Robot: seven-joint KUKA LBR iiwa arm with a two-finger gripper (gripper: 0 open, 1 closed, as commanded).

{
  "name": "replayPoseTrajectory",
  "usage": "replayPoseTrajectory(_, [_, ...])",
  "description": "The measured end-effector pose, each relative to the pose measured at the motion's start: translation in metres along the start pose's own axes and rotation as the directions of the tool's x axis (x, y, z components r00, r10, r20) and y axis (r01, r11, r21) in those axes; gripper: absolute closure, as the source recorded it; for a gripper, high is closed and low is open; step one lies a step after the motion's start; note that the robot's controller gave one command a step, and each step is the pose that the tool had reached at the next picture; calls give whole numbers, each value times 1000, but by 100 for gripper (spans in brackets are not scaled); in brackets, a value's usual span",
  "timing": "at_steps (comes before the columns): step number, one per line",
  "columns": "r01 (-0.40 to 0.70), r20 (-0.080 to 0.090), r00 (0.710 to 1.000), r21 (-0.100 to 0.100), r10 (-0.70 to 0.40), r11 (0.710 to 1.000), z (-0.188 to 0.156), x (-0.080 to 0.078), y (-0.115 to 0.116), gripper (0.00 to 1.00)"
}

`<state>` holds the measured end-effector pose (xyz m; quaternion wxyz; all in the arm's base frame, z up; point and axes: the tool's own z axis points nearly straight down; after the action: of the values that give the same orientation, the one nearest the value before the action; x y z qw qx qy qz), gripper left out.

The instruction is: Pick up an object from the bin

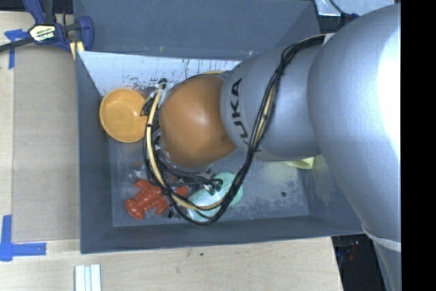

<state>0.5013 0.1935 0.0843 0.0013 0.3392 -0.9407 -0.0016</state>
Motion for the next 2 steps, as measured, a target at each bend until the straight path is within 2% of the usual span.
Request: replayPoseTrajectory(2, [-1, 1, 1000, 0, 1, 1000, -50, 0, 0, 100])
